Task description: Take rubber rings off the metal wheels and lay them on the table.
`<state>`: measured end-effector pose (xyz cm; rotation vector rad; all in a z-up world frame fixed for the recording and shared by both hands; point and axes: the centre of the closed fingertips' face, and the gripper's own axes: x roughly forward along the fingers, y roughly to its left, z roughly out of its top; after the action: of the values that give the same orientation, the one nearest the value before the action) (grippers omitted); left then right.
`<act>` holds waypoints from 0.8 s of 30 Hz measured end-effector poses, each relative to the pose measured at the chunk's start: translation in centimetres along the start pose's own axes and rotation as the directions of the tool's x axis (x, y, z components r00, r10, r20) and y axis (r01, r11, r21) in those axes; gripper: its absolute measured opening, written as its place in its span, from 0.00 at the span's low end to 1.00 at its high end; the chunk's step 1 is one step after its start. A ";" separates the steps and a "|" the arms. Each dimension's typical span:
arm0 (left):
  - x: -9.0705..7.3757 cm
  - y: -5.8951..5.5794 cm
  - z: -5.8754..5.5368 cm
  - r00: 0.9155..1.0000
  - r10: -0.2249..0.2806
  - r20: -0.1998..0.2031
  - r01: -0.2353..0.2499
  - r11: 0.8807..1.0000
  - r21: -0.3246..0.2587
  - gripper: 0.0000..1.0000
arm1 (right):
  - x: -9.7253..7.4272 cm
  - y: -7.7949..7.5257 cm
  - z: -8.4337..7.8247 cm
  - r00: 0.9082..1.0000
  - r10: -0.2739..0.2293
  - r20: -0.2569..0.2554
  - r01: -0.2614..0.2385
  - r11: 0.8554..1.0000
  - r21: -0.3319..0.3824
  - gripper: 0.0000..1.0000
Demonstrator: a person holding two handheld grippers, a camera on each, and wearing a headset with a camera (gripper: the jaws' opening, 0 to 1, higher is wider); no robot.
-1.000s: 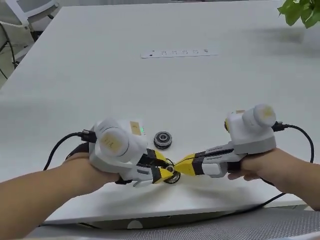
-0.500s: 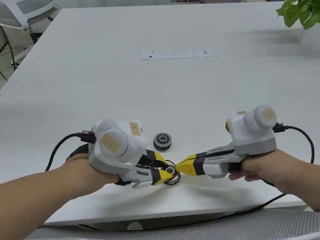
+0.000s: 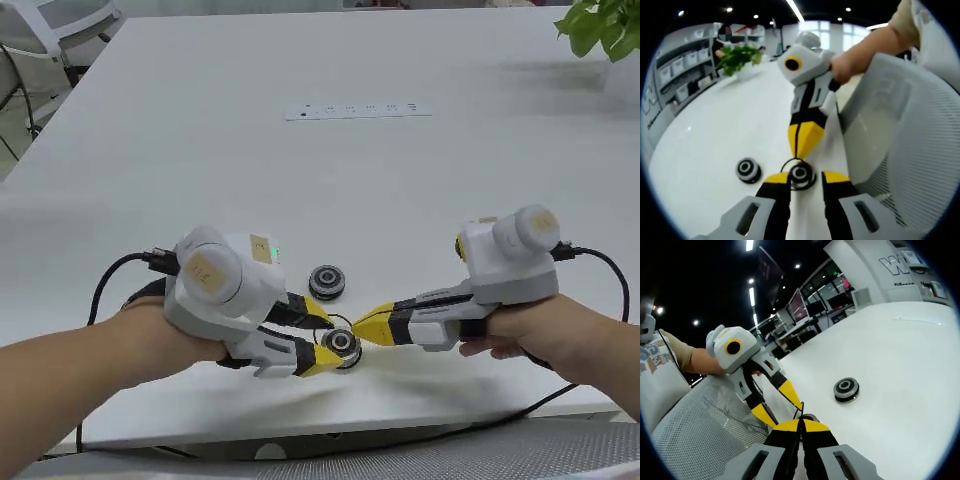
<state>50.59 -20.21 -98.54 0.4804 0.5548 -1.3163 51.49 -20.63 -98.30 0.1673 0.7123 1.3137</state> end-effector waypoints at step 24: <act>-6.3 1.0 1.7 0.988 0.087 0.130 -0.077 0.994 -0.080 0.53 | 0.9 0.9 3.4 0.999 0.039 -0.005 -0.039 0.998 -0.048 0.00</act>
<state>50.71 -16.28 -93.30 0.3472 0.4660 -1.2345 52.70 -18.61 -95.52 0.1405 0.6836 1.3679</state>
